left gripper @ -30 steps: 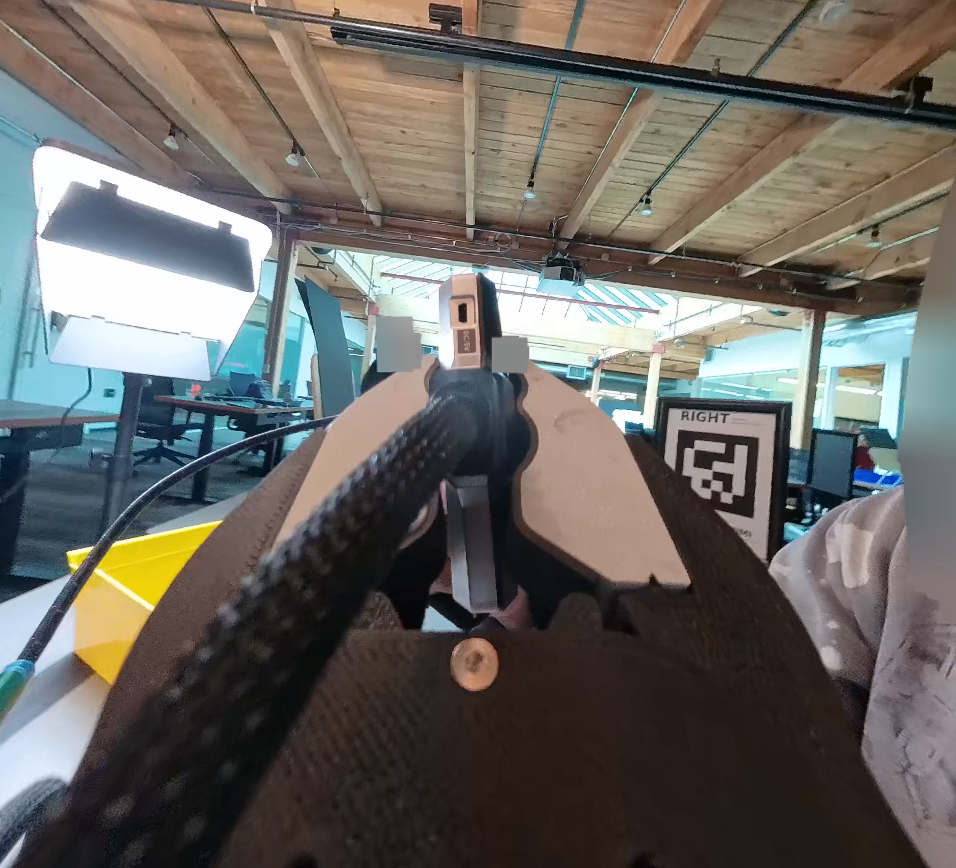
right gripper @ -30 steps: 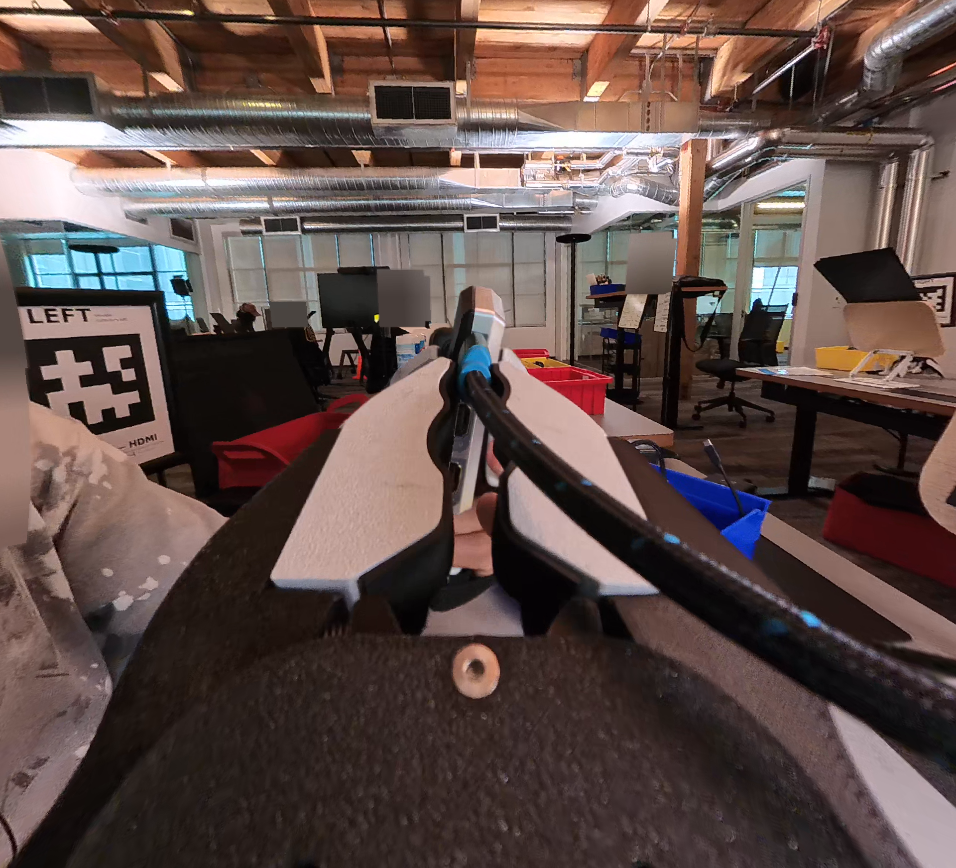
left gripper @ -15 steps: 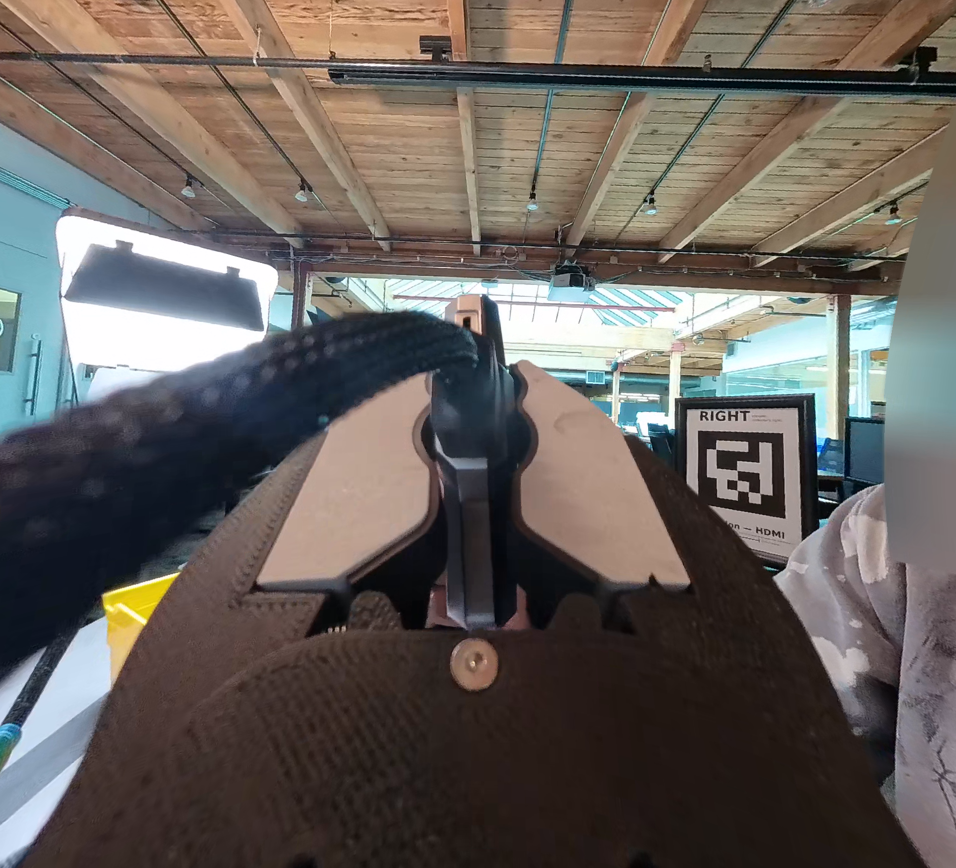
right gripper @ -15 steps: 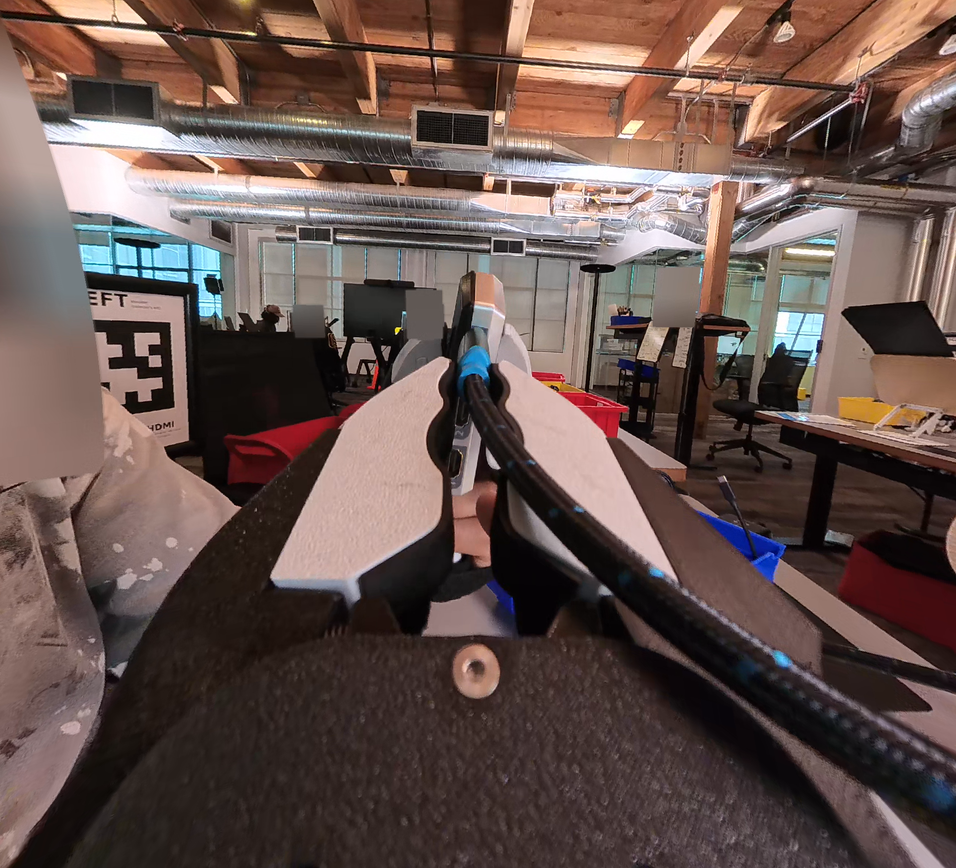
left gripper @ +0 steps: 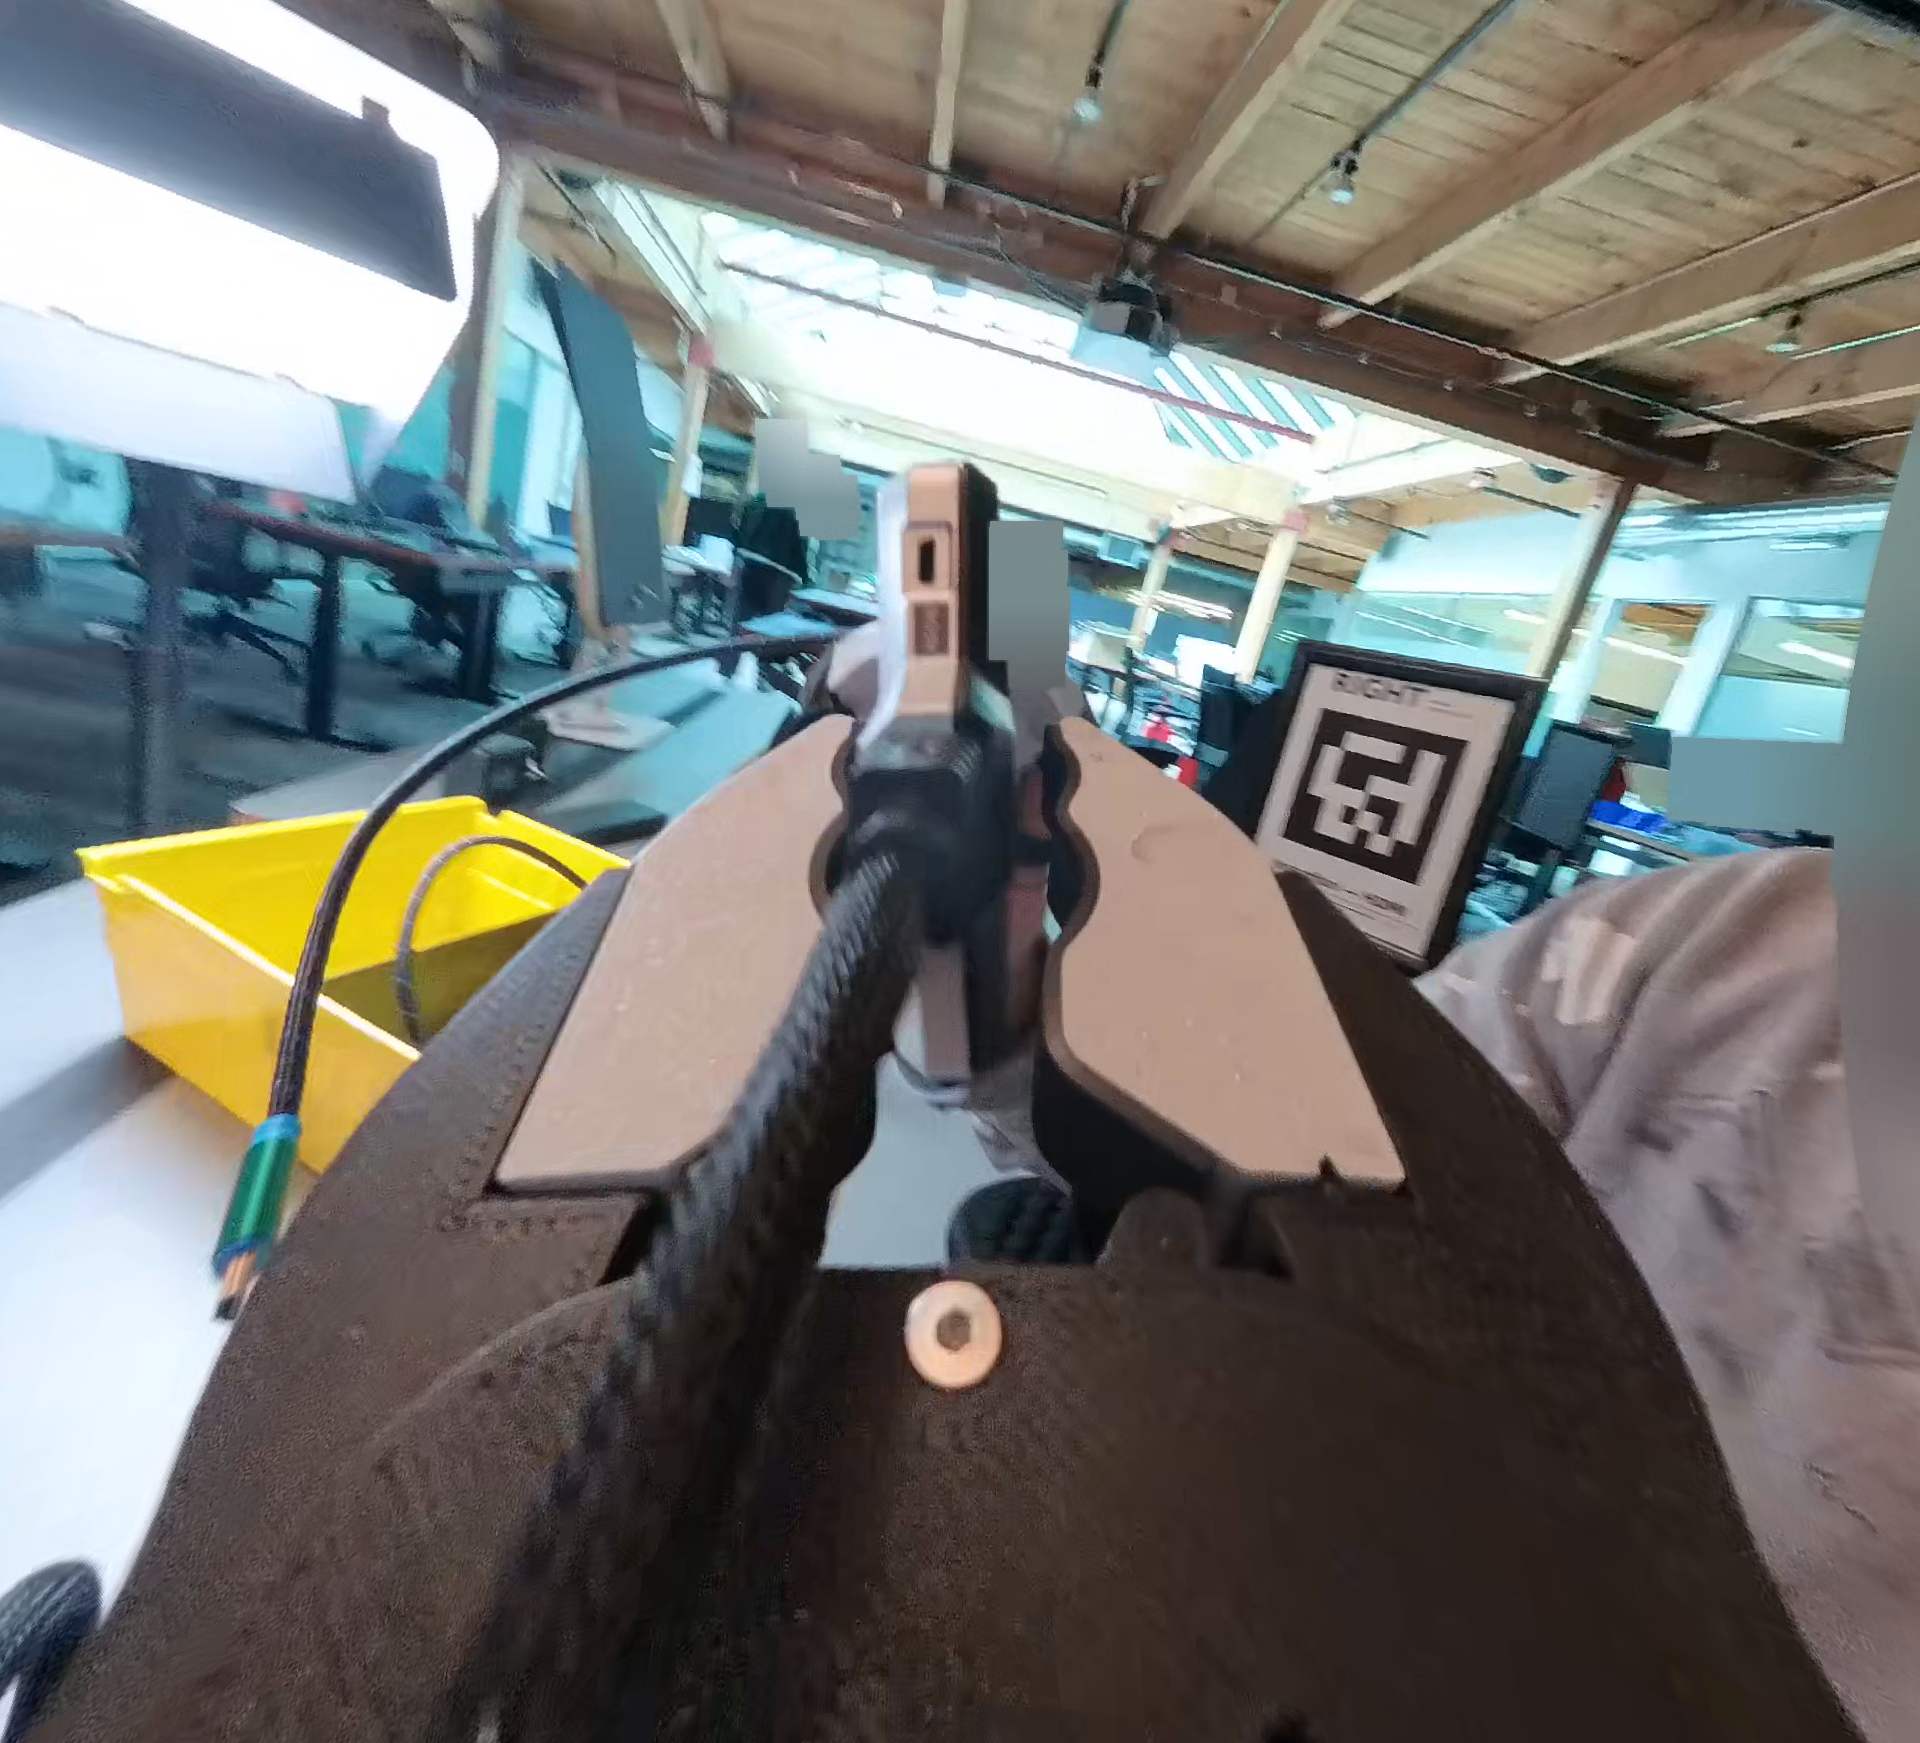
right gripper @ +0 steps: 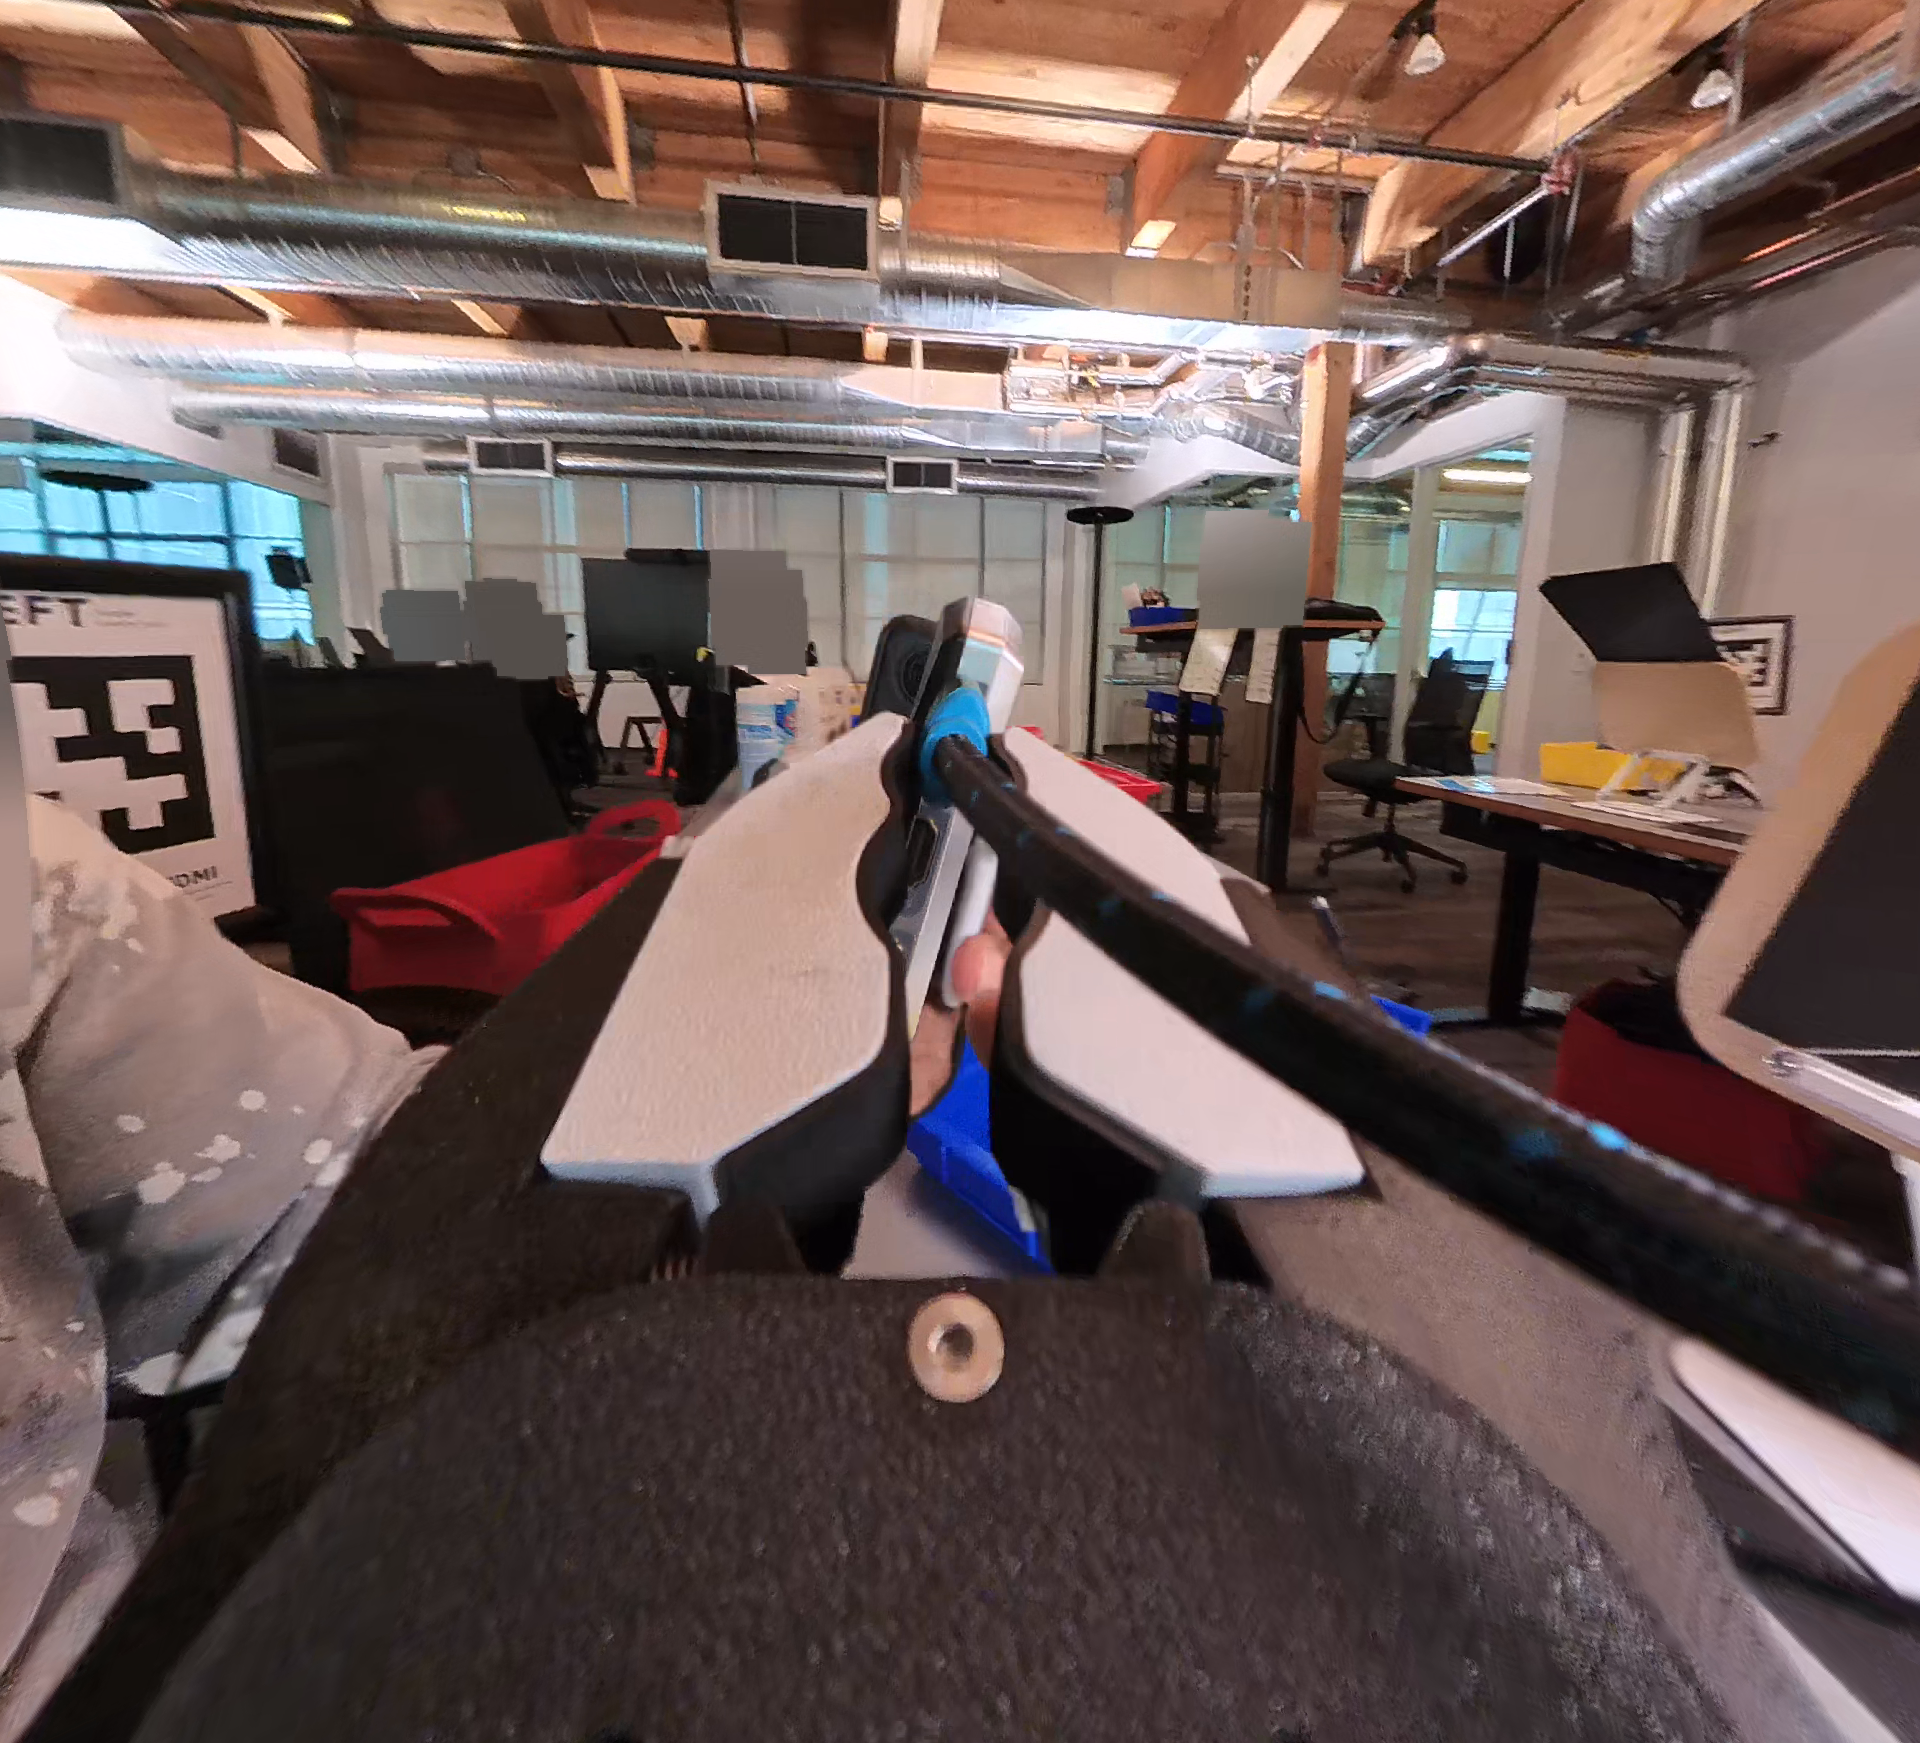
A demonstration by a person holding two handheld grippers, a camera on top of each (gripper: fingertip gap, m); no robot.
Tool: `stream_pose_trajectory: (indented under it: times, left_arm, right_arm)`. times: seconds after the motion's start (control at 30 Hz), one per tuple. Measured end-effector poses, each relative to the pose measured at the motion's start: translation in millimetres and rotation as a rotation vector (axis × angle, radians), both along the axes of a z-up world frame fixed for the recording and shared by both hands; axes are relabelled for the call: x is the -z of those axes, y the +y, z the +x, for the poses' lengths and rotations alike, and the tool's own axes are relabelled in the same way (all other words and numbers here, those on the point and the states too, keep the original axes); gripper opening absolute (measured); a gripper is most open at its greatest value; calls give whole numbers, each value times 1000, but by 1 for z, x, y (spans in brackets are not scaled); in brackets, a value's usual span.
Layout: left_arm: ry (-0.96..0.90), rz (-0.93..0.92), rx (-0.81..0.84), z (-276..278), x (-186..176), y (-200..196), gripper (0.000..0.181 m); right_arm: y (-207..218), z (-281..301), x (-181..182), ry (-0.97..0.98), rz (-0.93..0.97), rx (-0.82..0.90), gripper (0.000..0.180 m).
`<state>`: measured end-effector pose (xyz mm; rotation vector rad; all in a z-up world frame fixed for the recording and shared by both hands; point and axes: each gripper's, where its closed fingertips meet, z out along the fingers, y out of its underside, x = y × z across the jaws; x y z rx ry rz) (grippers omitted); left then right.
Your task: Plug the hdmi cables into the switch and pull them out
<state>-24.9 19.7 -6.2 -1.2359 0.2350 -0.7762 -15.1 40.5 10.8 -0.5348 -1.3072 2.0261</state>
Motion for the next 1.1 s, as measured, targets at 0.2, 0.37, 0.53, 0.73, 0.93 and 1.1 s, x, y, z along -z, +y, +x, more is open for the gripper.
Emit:
stream_pose_trajectory:
  times: [0.2,0.37,0.53,0.73,0.93,1.1]
  left_arm:
    - [-62,50,-22,-4,-8,-3,37]
    - [-44,56,-43,1,-3,1,30]
    - [-165,159,-83,-10,-14,-7,26]
    - [-134,200,-111,-16,-20,-16,25]
    - [-152,358,-250,-78,-56,-80,25]
    - [-130,358,-239,-68,-61,-79,25]
  right_arm:
    - [-8,2,15,-82,162,-24,11]
    - [-21,-3,22,-101,185,-44,12]
    - [-24,-10,23,-79,159,-13,12]
    - [-27,-14,19,-26,-12,-65,11]
    - [47,21,-17,115,-118,70,11]
    - [40,15,-15,14,45,155,11]
